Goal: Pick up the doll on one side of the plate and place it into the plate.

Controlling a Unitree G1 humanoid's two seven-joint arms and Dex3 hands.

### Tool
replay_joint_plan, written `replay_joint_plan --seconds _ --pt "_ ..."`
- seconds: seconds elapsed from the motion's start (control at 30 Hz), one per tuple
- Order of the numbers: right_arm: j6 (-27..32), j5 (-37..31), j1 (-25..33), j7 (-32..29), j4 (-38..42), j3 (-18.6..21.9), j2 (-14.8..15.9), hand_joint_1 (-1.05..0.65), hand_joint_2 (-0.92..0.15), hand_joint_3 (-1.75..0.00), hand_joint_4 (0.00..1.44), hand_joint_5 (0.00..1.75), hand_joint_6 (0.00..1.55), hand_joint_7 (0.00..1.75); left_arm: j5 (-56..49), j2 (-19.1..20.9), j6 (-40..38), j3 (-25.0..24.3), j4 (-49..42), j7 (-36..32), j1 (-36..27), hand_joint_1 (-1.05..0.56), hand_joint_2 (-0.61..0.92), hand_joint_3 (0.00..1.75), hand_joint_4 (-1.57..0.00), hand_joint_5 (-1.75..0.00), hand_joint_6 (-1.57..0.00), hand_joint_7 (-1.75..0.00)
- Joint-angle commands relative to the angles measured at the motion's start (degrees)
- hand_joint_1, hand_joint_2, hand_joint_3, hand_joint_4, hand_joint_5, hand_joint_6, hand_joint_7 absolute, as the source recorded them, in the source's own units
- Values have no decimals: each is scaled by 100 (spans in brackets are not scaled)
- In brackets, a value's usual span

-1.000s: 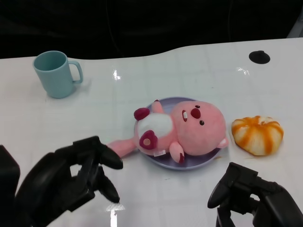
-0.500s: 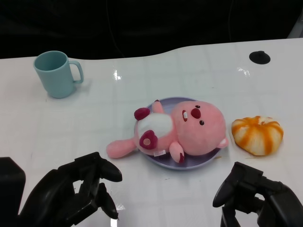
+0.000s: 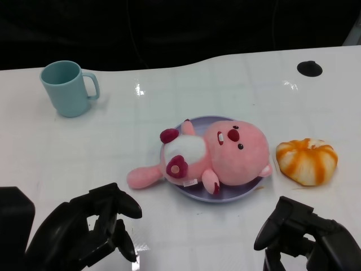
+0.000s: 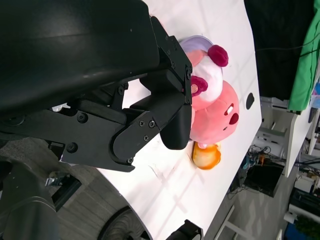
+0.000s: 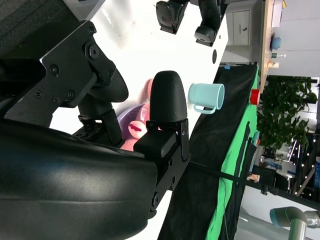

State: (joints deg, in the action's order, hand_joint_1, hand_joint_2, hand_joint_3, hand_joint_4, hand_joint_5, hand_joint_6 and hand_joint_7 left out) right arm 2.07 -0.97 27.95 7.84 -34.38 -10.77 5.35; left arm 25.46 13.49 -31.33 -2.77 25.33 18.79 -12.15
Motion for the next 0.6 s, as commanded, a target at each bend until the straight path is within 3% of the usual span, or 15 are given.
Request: replay_joint_plan --seconds 0.03,0.6 --pt "-65 20 29 -2 13 49 51 16 -41 -141 73 175 64 154 -32 81 88 -3 -30 91 10 -14 55 115 -70 -175 -61 -157" --pt "-28 7 28 -17 -34 -5 23 11 -41 -140 72 175 62 154 -31 144 106 -86 -26 197 18 -16 55 115 -69 -175 -60 -157"
